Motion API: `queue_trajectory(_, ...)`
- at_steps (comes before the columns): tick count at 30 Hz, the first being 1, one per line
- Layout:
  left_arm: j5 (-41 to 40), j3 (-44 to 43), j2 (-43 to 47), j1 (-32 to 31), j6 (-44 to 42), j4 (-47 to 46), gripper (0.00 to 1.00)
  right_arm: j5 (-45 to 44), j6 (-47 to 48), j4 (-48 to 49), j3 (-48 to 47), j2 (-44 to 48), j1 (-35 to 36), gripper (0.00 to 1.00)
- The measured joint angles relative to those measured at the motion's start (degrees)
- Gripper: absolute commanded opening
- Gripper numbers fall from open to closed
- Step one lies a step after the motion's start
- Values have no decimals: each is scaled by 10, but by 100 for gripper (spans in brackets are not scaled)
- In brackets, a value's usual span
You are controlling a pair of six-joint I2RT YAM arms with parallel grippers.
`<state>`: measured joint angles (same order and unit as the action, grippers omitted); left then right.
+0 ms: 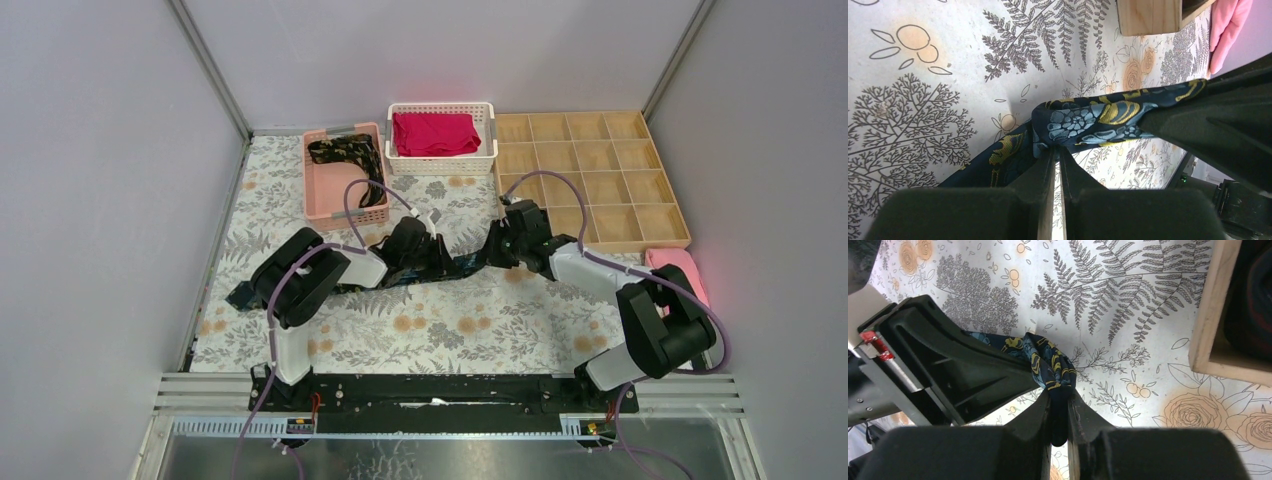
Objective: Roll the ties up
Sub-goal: Roll the tie at the center of the board.
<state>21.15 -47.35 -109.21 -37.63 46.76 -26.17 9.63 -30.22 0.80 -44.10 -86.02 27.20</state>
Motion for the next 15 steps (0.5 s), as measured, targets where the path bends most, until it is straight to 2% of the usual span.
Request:
queue_trajectory(10,2,-5,-5,0,0,-3,13,1,7,-35,-37,3,41,0)
queue_trajectory(15,11,7,14,1,0,6,12,-28,10,-70,-68,-9,58,0)
